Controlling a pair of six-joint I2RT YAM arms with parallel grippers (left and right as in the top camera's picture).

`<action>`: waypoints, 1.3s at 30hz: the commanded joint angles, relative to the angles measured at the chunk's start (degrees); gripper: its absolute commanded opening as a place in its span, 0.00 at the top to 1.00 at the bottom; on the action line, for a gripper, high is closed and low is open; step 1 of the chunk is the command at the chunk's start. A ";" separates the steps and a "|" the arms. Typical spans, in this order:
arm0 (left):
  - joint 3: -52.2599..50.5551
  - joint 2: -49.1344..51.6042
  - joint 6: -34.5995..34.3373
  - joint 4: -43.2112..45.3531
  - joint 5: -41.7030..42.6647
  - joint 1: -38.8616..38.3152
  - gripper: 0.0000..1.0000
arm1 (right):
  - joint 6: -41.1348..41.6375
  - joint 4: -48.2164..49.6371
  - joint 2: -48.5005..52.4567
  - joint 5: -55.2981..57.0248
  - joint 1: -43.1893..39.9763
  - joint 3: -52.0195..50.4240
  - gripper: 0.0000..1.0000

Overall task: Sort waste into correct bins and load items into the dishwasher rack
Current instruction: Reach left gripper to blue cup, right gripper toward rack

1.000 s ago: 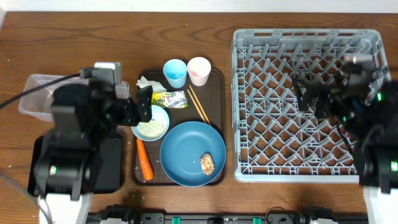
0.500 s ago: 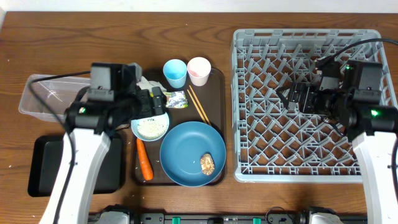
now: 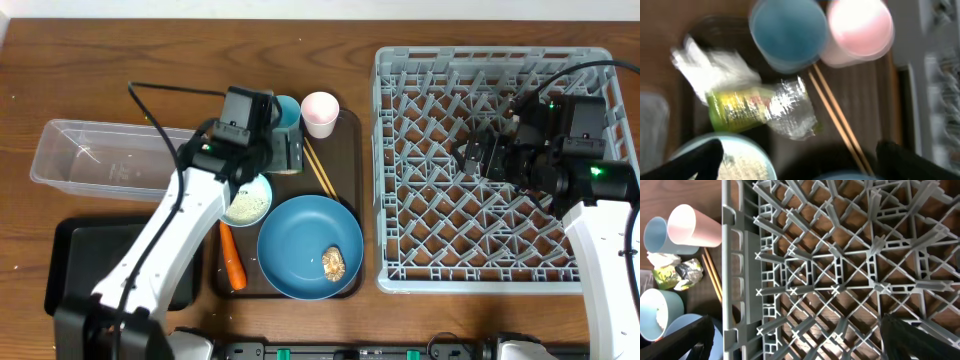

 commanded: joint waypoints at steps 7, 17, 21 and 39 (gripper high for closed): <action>0.76 12.72 -0.35 15.43 4.17 6.10 0.12 | 1.18 -1.03 0.11 0.98 1.36 0.72 0.01; 0.76 17.29 -0.33 19.74 2.29 6.21 0.46 | 1.64 -1.03 0.15 0.98 3.34 0.68 0.01; 0.76 17.35 -0.33 17.55 -1.70 6.32 0.57 | 1.62 -0.98 0.15 0.98 3.58 0.68 0.01; 0.74 18.47 -3.76 16.33 -2.12 6.58 0.94 | 1.62 -0.98 0.15 1.01 3.58 0.68 0.01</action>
